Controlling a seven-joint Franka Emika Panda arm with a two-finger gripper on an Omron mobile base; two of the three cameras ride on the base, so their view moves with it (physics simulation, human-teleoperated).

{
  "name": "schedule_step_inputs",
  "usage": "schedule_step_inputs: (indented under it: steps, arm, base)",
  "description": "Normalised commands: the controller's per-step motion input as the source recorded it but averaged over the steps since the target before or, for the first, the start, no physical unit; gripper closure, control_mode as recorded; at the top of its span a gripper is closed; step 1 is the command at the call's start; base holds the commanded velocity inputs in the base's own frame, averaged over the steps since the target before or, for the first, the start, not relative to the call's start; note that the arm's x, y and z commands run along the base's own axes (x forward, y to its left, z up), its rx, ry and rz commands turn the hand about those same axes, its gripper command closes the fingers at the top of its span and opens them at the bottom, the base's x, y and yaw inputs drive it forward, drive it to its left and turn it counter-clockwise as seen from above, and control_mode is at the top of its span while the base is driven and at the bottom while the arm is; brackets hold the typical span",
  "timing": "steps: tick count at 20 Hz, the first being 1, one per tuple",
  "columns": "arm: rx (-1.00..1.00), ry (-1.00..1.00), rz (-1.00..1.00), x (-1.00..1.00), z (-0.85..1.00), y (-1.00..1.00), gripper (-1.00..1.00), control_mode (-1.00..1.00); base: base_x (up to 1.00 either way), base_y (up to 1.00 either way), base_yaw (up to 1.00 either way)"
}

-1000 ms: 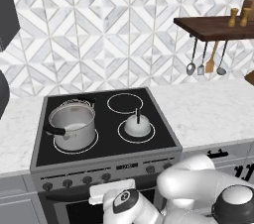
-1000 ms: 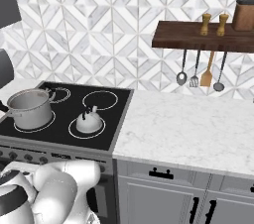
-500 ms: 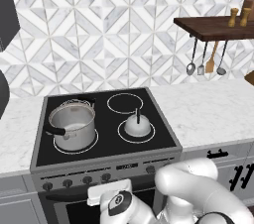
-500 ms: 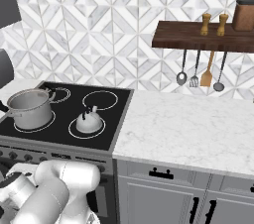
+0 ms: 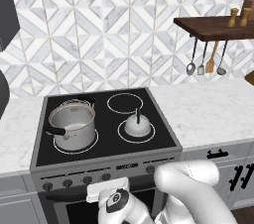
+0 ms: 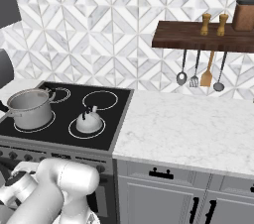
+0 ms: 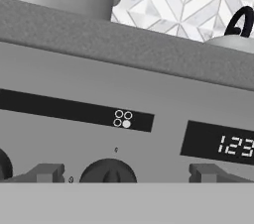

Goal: Pick the kettle from the counter and place it on a stove burner. Then turn the burner on.

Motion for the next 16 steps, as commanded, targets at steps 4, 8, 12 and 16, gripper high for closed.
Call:
schedule_step_inputs:
  steps: [4,8,12,16]
  arm:
    - [0.00,0.00,0.00,0.17,-0.24,0.00,-1.00,-1.00]
    - [0.00,0.00,0.00,0.06,-0.14,0.02,-1.00,-1.00]
    - [0.00,0.00,0.00,0.01,-0.20,0.22,-1.00,-1.00]
    - [0.00,0.00,0.00,0.00,0.00,0.00,-1.00,-1.00]
  base:
    - [0.00,0.00,0.00]
    - [0.00,0.00,0.00]
    - [0.00,0.00,0.00]
    - [0.00,0.00,0.00]
